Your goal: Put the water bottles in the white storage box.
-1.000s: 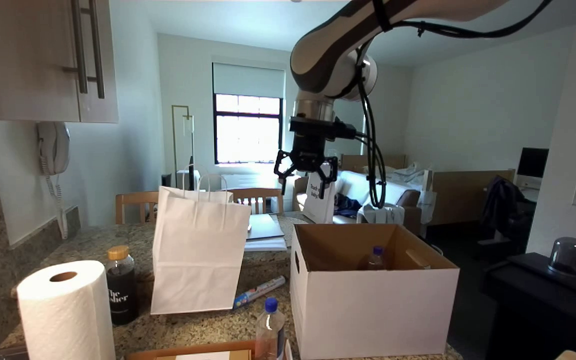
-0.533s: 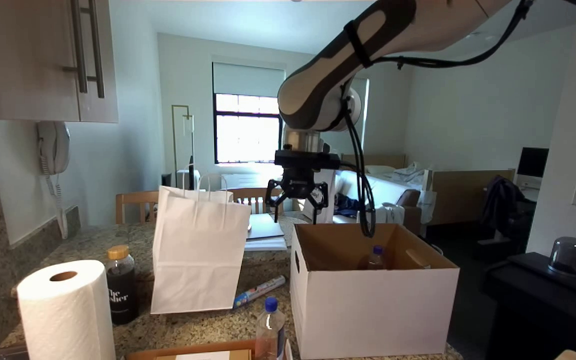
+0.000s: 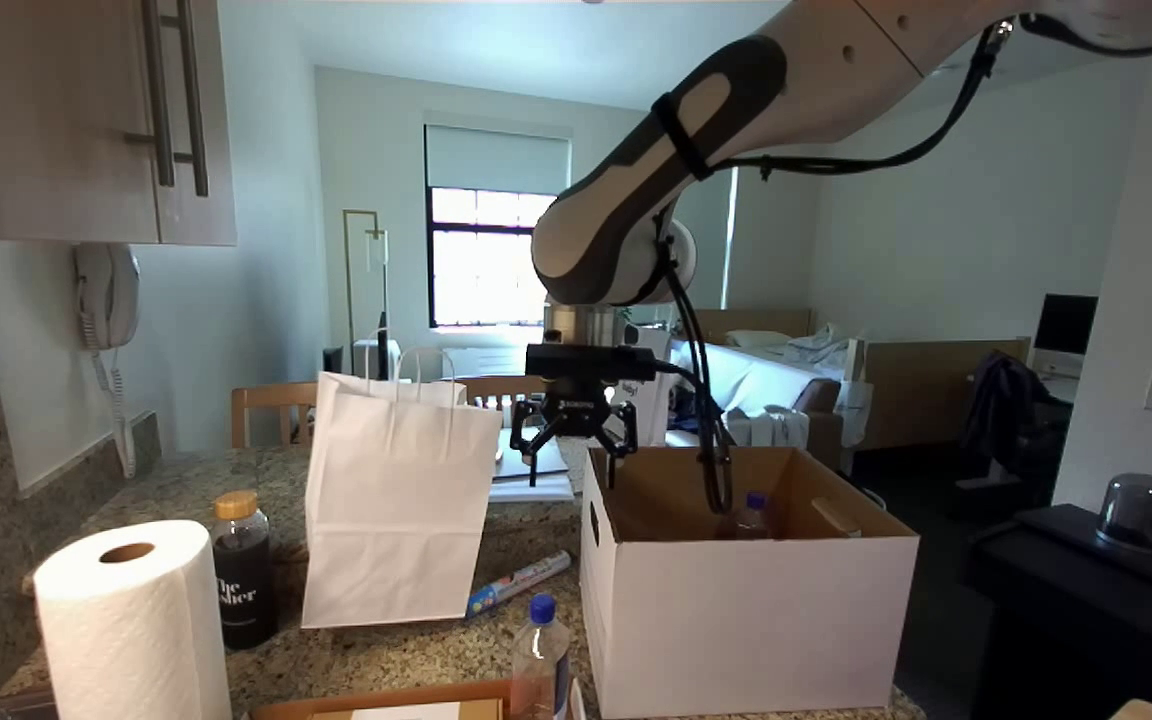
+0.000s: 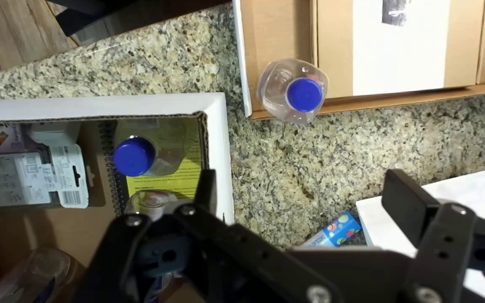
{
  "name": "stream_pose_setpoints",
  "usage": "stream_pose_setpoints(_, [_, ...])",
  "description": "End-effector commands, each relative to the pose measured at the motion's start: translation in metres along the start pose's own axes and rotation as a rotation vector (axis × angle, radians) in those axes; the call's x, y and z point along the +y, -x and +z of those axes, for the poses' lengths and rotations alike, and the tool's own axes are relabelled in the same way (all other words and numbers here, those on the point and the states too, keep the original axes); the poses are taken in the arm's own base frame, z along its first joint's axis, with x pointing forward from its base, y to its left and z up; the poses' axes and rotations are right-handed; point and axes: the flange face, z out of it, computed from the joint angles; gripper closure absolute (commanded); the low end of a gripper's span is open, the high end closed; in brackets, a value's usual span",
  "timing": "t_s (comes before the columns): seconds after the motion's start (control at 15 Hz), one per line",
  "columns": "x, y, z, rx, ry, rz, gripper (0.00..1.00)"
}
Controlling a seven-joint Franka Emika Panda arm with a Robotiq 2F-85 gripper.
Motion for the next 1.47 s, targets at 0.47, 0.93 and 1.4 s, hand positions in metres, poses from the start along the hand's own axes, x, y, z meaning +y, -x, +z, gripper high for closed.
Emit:
stream_pose_setpoints(0.47, [-0.039,0.024,0.026,0.058,0.084,-0.082,0.00])
stream_pose_setpoints(0.93, [-0.062,0.023,0.064,0.028,0.153,-0.146,0.00])
stream_pose_setpoints(1.4, [-0.054,0.022,0.105,-0.064,0.255,-0.209,0.00])
